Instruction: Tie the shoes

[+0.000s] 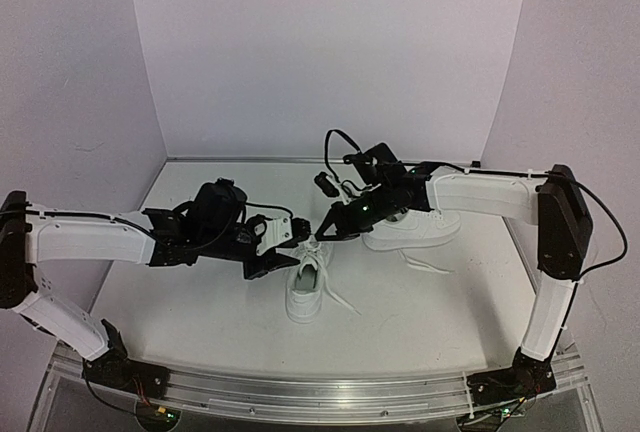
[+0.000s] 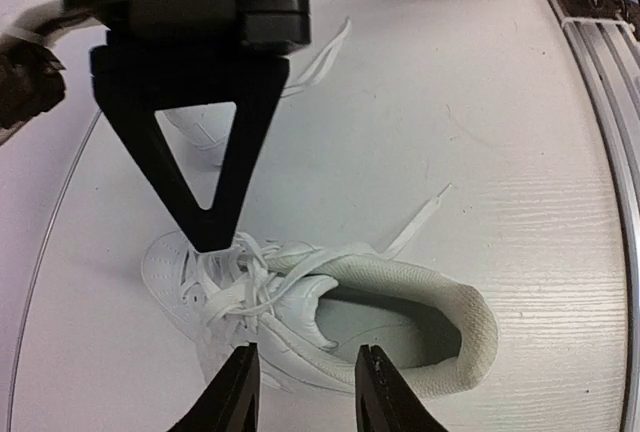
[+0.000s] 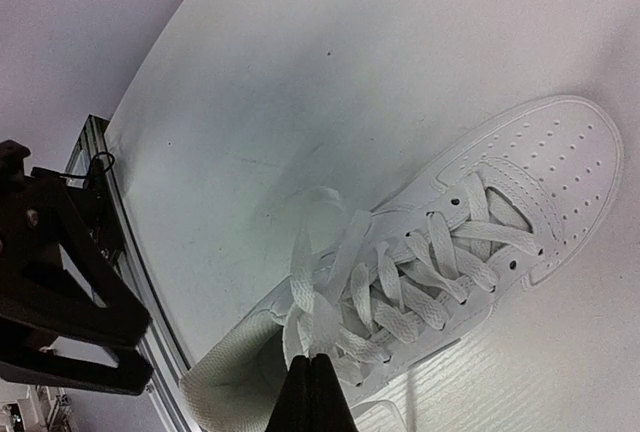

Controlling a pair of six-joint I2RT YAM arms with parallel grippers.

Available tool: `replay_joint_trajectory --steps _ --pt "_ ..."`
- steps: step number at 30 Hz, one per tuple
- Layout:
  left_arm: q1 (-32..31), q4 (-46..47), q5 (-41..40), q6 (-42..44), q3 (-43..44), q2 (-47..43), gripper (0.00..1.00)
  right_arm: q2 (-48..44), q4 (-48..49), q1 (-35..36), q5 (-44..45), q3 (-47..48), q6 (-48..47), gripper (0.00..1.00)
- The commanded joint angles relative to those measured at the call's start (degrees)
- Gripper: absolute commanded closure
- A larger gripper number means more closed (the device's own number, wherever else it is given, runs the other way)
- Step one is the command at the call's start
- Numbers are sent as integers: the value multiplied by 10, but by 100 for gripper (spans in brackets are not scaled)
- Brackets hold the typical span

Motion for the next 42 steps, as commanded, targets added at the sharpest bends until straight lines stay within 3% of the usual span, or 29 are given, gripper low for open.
replay_joint_trajectory --steps 1,16,42 --pt "-10 -12 -35 92 35 14 71 -8 17 3 -10 -2 5 100" --pt "-21 -61 -58 152 102 71 81 -2 30 3 -22 -5 13 100" --pt "-37 -96 -98 182 145 144 84 1 32 0 -28 -7 12 100"
